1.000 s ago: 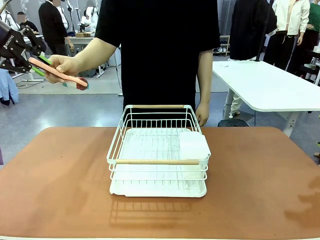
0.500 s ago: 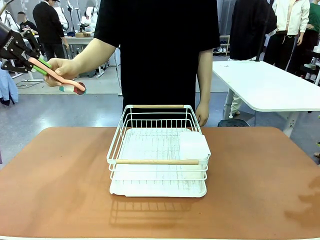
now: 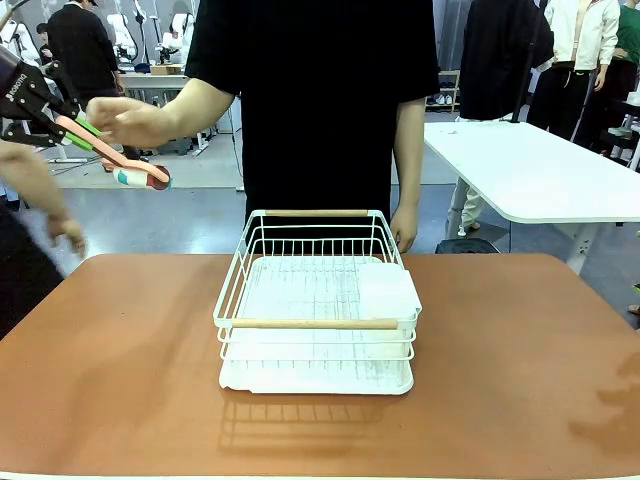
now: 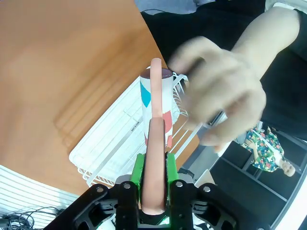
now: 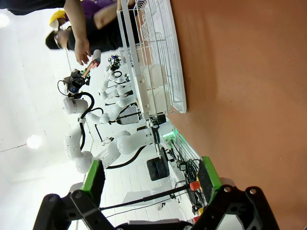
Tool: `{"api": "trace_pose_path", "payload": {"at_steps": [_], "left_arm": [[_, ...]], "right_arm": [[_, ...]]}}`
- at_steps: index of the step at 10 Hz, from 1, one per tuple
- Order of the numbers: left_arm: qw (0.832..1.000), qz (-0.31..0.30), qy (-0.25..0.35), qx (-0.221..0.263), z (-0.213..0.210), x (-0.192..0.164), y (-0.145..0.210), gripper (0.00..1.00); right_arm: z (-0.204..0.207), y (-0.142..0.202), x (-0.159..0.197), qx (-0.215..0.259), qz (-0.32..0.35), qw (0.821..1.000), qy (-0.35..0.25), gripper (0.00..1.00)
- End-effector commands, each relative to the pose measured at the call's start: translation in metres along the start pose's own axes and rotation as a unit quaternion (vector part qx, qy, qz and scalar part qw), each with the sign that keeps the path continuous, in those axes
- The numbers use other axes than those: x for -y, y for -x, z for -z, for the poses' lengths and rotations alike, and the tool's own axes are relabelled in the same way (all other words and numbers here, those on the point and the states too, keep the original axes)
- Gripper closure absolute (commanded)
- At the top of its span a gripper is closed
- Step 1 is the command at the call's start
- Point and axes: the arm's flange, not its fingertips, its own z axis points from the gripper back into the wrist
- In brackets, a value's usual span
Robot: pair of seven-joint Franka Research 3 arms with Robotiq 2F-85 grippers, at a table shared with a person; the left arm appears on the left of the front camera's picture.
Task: Clean the table.
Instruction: Pick up the Lint Roller when the human hands it over.
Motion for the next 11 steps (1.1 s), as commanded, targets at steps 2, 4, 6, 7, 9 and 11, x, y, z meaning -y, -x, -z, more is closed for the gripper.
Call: {"api": "trace_pose_path", "payload": {"at_steps": [2,4,6,7,9,11], "left_arm": [[1.0,0.0,0.0,0.0,0.0001,0.0003,0.0004,0.94],[1.0,0.0,0.0,0.0,0.0001,0.0003,0.0004,0.94],[1.0,0.0,0.0,0.0,0.0001,0.0003,0.0004,0.94],[1.0,0.0,0.0,0.0,0.0001,0.0003,0.0004,0.94],[1.0,0.0,0.0,0.0,0.0001,0.0003,0.0004,0.94],[1.0,0.0,0.0,0.0,0.0001,0.0003,0.0004,0.94]], "right_arm": [[0.0006,-0.0005,-0.0018,0.0,-0.001,1.0,0.003,0.0],[0.0006,-0.0005,-0.0018,0.0,-0.001,1.0,0.003,0.0],[0.0006,-0.0005,-0.0018,0.0,-0.001,1.0,0.003,0.0],[0.0006,-0.0005,-0.0018,0.0,-0.001,1.0,0.003,0.0],[0.0006,-0.0005,-0.0018,0.0,-0.001,1.0,0.003,0.0],[0.0006,-0.0005,-0.0018,0.0,-0.001,1.0,0.003,0.0]]}}
